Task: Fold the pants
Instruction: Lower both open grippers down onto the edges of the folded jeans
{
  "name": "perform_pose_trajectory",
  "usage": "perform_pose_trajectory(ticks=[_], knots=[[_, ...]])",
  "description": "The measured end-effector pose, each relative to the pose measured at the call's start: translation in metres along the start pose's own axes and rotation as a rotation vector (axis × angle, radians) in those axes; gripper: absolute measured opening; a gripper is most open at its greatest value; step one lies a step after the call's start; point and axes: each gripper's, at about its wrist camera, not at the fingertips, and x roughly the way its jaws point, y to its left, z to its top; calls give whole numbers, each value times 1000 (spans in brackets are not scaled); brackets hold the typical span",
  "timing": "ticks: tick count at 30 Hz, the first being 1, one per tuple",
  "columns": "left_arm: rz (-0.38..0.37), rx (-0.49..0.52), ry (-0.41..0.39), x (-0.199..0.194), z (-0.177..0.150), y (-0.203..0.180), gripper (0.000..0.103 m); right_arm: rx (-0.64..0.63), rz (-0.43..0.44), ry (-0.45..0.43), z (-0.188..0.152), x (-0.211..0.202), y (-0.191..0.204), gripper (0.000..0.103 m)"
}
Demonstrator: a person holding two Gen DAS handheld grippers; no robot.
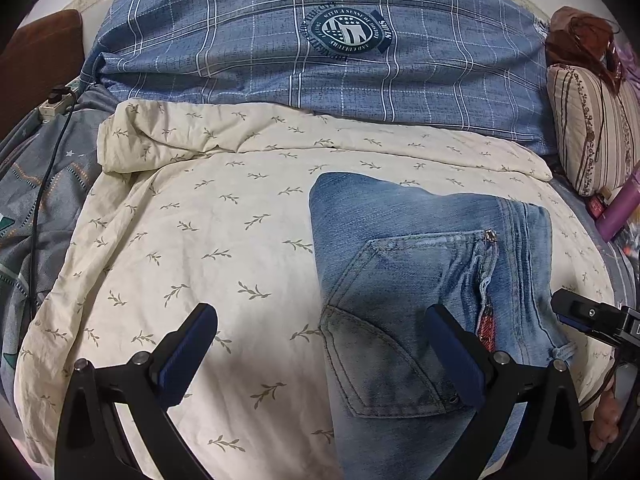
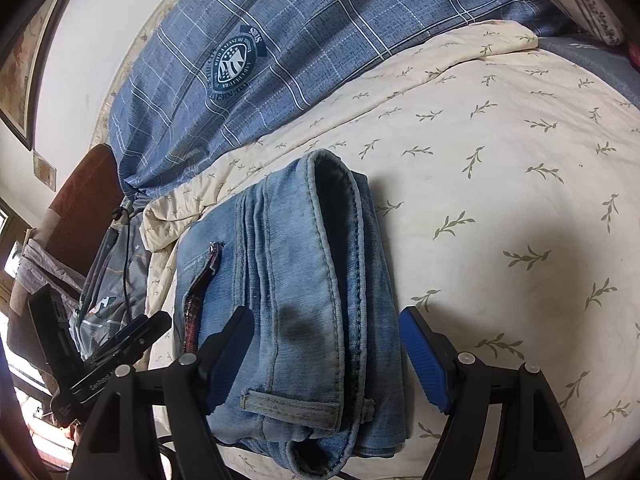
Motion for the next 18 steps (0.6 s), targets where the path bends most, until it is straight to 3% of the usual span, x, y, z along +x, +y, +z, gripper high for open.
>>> perform_pose_trajectory(ticks=[18], knots=[[-6,4,-4,-1,3,-2,103,0,-5,7,0,1,-1,78]])
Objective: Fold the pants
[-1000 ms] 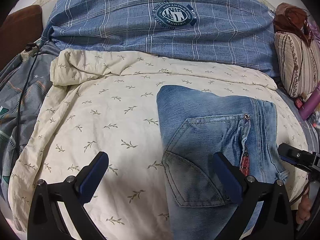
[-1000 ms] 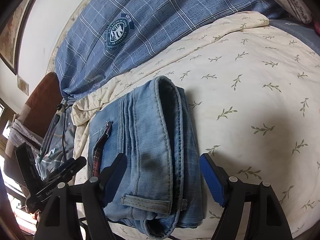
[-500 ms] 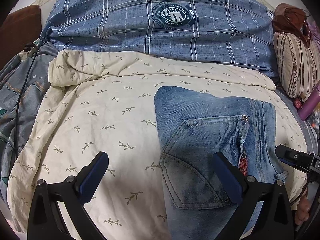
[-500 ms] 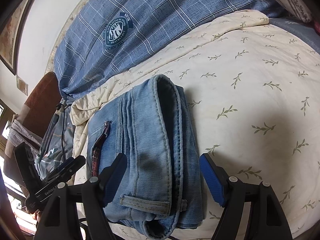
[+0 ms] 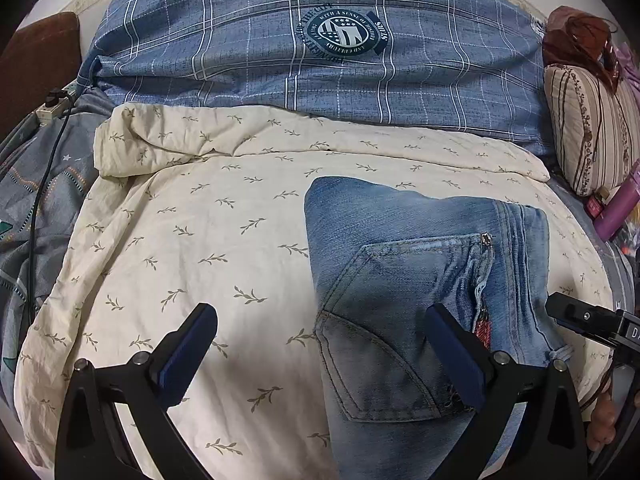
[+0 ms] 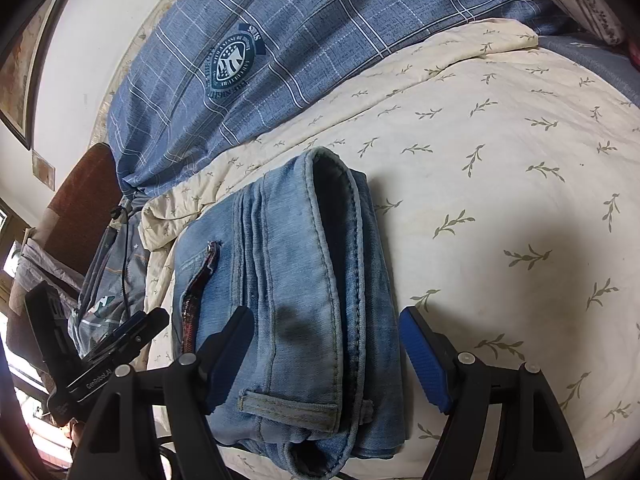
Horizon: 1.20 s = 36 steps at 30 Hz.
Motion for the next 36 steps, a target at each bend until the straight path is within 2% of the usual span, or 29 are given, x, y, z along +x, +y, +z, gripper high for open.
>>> perform_pose_trajectory(ticks=[27,36], knots=[[-18,1,12,11,-1,2,103,-24,-14,26,2,12,9,79],[-29,10,19,19,1,2,103,-2,-19,51,10,23,0,79]])
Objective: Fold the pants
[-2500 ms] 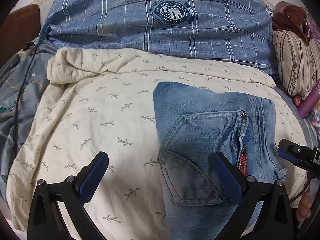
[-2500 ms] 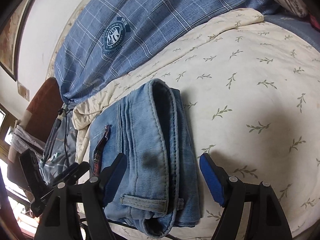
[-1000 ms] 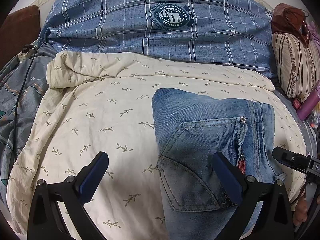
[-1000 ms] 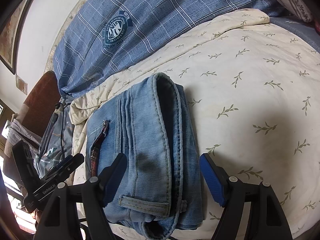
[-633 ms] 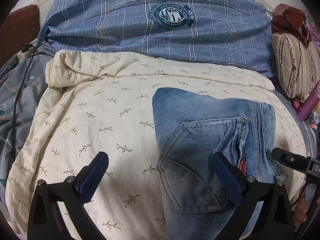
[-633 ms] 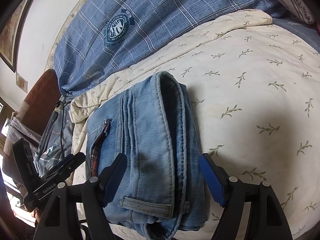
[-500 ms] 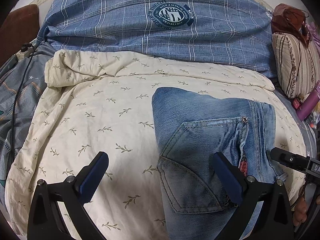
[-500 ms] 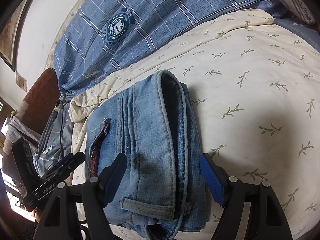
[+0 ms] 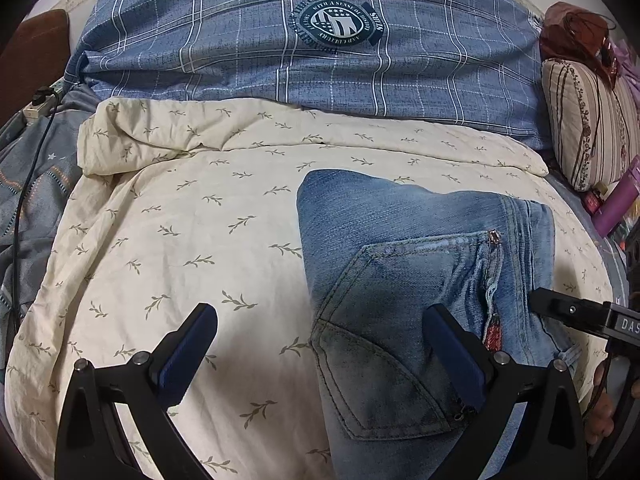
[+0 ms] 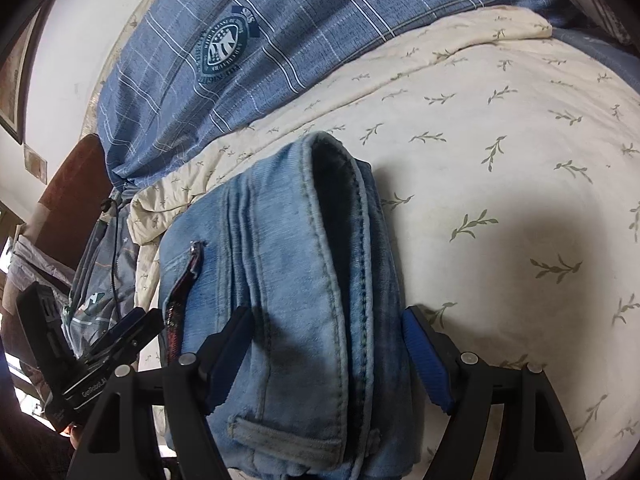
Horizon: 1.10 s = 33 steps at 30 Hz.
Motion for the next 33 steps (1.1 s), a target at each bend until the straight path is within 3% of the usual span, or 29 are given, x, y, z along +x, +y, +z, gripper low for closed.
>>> perform_pose_trajectory(ticks=[33], knots=[[-48,-21,17,20,1,8,103,-48,-3,-17,4,8,8,79]])
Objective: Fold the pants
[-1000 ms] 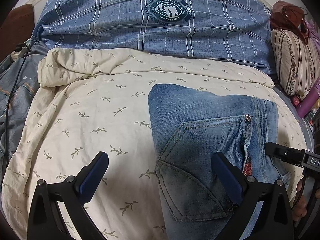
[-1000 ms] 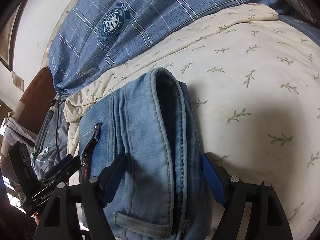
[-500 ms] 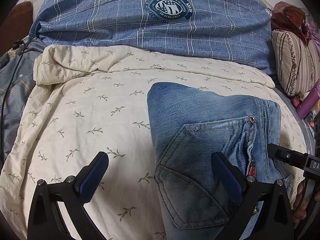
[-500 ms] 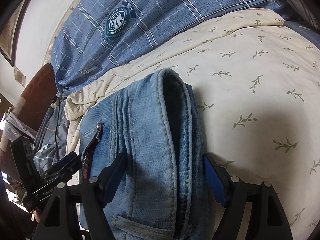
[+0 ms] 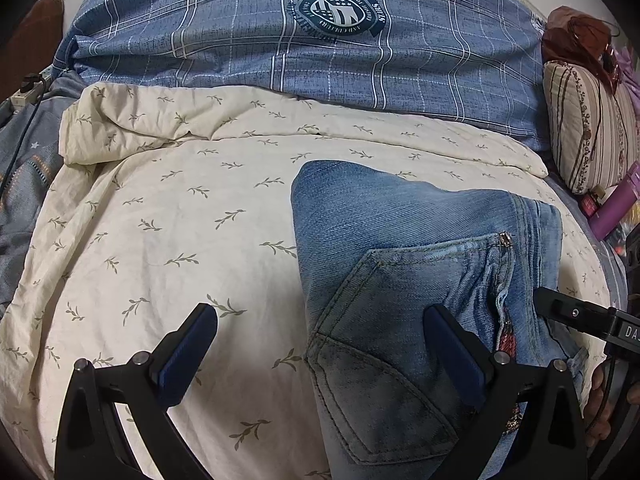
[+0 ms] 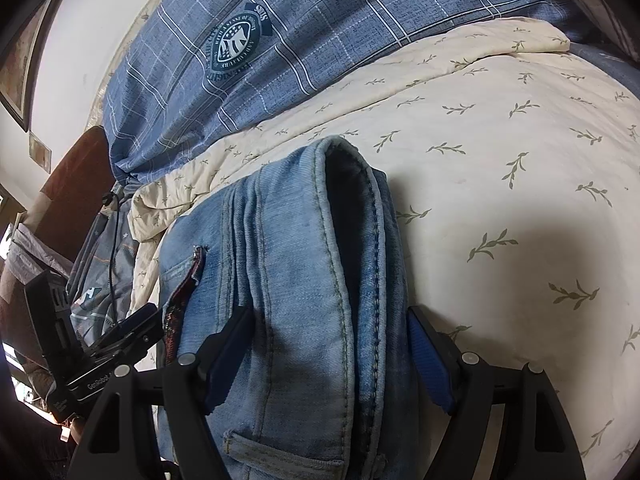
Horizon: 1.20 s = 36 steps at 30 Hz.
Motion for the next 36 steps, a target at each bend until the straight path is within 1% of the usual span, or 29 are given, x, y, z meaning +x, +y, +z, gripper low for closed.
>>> perform_pose_trajectory(ticks=[4,15,17,19,21,25,28,32,33,34,35,36], knots=[[-5,3,-1,0,1,0,103,-1,-2,-3,0,1,0,80],[20,35,-25,-2,1,-5,103,-10,0,-3,0,-1,0,78],[16,35,-26,-1,1,-5,101,-11,1,-3,0,-1,0,78],[-5,23,-23,-1,0,-4,94,-10,1,-3,-1,-1,0,77],[-27,19,-16,1,1,-6,91,-10,1,-3,0,-1,0,75],[-17,28,-11,3,0,-9,91,-10,4,-2,-1,-2,1,75],[-40,-14,6,8,-1,-3,95,-4,8,-1,0,-1,-1,75],[-111,-121,55,16,-4,9,94,-6,9,-4,-1,-1,1,76],[-114,-125,58,17,-4,8,92,-11,12,-4,-1,-2,1,76],[-118,-124,57,16,-5,7,84,-16,14,-4,-2,-2,2,73],[-134,-111,53,14,-5,3,78,-22,17,-5,-2,-3,3,67],[-147,-101,49,12,-5,0,65,-27,18,-6,-3,-4,4,63]])
